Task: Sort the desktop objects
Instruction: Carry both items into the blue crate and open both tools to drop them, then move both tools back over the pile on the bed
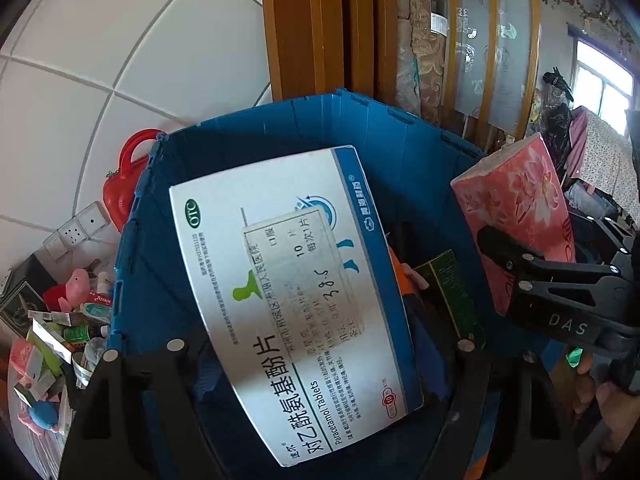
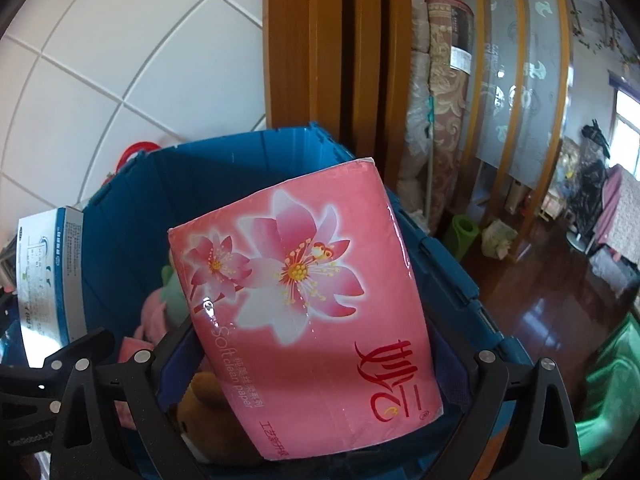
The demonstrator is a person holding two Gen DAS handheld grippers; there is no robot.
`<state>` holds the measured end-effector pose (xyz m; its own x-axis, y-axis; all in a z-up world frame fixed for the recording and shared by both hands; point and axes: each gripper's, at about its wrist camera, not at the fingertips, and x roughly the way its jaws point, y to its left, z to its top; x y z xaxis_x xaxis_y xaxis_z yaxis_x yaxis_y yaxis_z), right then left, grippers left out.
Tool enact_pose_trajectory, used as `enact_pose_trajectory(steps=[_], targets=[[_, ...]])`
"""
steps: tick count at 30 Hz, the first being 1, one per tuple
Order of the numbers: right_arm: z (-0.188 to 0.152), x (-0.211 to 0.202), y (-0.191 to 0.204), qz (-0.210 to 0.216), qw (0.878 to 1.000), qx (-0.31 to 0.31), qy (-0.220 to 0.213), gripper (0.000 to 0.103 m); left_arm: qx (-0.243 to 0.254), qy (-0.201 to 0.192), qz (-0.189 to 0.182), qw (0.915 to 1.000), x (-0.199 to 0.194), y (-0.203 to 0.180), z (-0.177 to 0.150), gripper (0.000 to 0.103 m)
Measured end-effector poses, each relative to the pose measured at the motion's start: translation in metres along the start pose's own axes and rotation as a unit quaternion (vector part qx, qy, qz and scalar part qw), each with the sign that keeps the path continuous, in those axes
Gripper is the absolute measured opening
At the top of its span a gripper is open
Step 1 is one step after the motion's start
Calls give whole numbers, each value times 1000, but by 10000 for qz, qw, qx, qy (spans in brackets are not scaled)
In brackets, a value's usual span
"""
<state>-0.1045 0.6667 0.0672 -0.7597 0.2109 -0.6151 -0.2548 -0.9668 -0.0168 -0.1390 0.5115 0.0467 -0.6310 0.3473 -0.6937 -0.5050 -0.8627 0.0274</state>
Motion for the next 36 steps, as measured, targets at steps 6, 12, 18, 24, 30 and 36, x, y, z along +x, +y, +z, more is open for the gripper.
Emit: enact_pose_trajectory(steps=[6, 12, 18, 24, 30, 36], targets=[[-2, 20, -8, -11, 9997, -116, 225, 99, 79, -115, 246, 9996, -2, -11, 4, 80], [-5, 28, -9, 1, 9992, -177, 345, 99, 5, -91, 236, 9997, -3, -10, 3, 84], [-6, 25, -10, -55, 9994, -154, 308, 103, -46, -85, 190, 9998, -7, -8, 0, 84], [-9, 22, -6, 19, 9994, -102, 335, 103, -156, -335, 64, 9993, -27, 3, -6, 84], [-10, -3, 14, 242, 9996, -132, 51, 103, -550, -630, 101, 9964, -57, 38, -21, 84], [-10, -42, 58, 584, 9965, -261, -538, 103, -908, -845, 282, 9919, -88, 89, -52, 84]])
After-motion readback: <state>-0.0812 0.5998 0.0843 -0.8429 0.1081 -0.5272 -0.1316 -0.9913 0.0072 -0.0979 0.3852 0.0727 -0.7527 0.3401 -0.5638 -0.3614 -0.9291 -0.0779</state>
